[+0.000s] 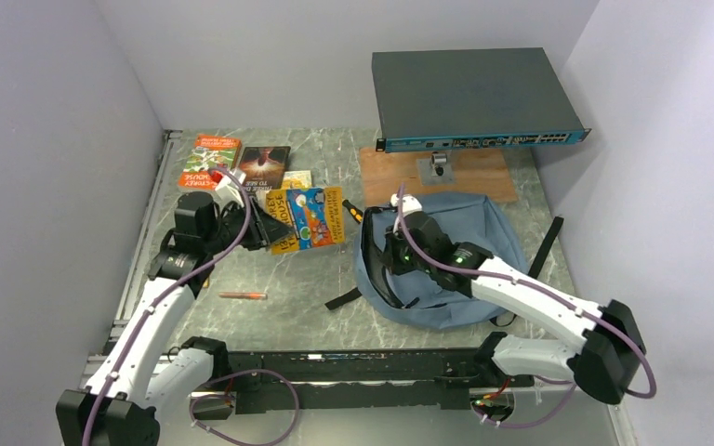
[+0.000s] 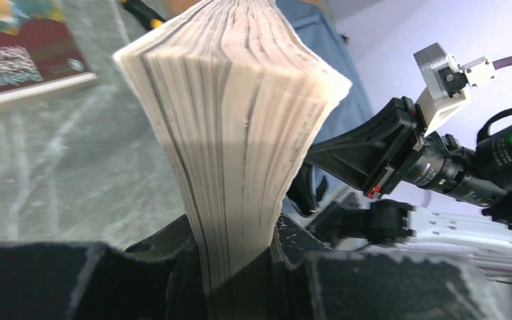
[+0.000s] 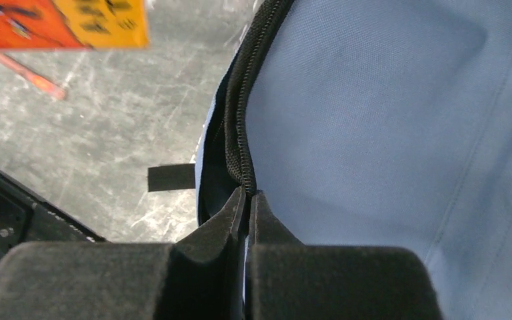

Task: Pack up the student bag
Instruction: Place the book in the student bag.

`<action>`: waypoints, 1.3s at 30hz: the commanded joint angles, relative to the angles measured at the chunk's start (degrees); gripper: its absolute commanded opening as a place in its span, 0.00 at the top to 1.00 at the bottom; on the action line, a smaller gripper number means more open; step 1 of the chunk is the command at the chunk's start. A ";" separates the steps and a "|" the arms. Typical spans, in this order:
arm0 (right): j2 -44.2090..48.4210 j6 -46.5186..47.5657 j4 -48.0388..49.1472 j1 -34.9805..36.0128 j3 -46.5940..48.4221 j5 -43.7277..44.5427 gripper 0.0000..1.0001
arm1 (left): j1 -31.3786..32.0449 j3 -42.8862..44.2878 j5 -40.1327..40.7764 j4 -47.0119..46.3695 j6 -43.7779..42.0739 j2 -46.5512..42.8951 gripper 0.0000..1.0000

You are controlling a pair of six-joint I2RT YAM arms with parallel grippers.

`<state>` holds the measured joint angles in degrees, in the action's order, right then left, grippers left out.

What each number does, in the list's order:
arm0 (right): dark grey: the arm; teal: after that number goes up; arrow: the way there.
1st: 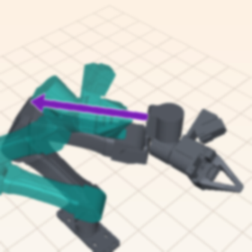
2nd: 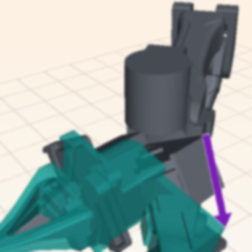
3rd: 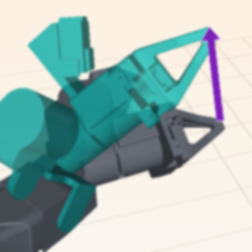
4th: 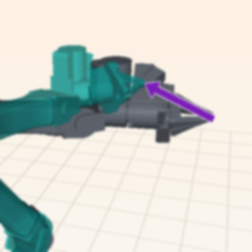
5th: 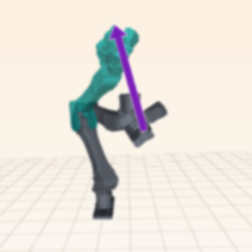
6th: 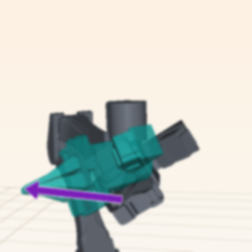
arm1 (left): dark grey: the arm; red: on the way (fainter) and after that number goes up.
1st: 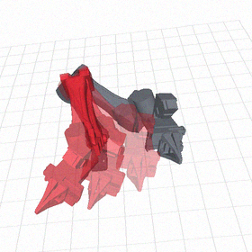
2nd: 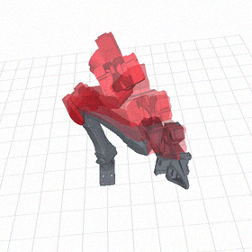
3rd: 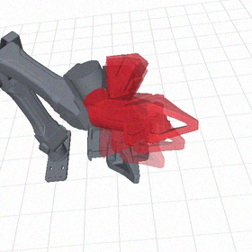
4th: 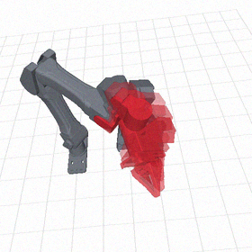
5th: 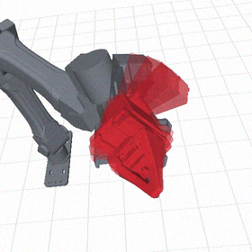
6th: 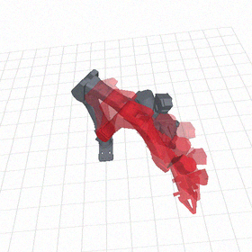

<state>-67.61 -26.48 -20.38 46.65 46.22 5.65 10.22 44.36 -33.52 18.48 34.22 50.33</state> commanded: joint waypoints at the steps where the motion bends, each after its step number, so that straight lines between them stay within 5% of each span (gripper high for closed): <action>1: 8.50 -3.59 0.74 0.02 0.44 5.25 1.00 | 1.03 -5.27 -12.94 -23.23 14.96 -0.16 1.00; 3: 13.16 -6.65 5.85 -0.07 -2.81 7.41 1.00 | 2.82 -6.91 -13.28 -28.96 20.67 0.09 1.00; 9: 23.55 -12.07 15.20 -0.49 -8.25 14.46 1.00 | 8.92 -5.05 -6.27 -23.15 23.79 1.37 1.00; 21: 23.11 -12.10 17.98 -1.12 -7.22 18.18 1.00 | 12.60 -6.79 -9.88 -28.86 38.15 14.76 1.00; 26: 19.50 -8.34 21.86 -1.10 -5.34 13.21 1.00 | 14.43 -3.29 -9.66 -24.23 35.51 18.14 1.00; 33: 19.05 -0.58 29.17 -1.10 -6.09 0.60 1.00 | 18.83 -0.39 -12.60 -32.04 39.88 30.40 1.00; 39: 20.52 1.32 31.59 -1.09 -6.92 -1.46 1.00 | 22.54 2.16 -5.57 -36.34 44.18 36.94 1.00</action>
<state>-49.50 -27.99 0.51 45.47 37.67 8.12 30.59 42.11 -41.87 -10.85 75.09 86.04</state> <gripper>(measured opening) 0.018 0.283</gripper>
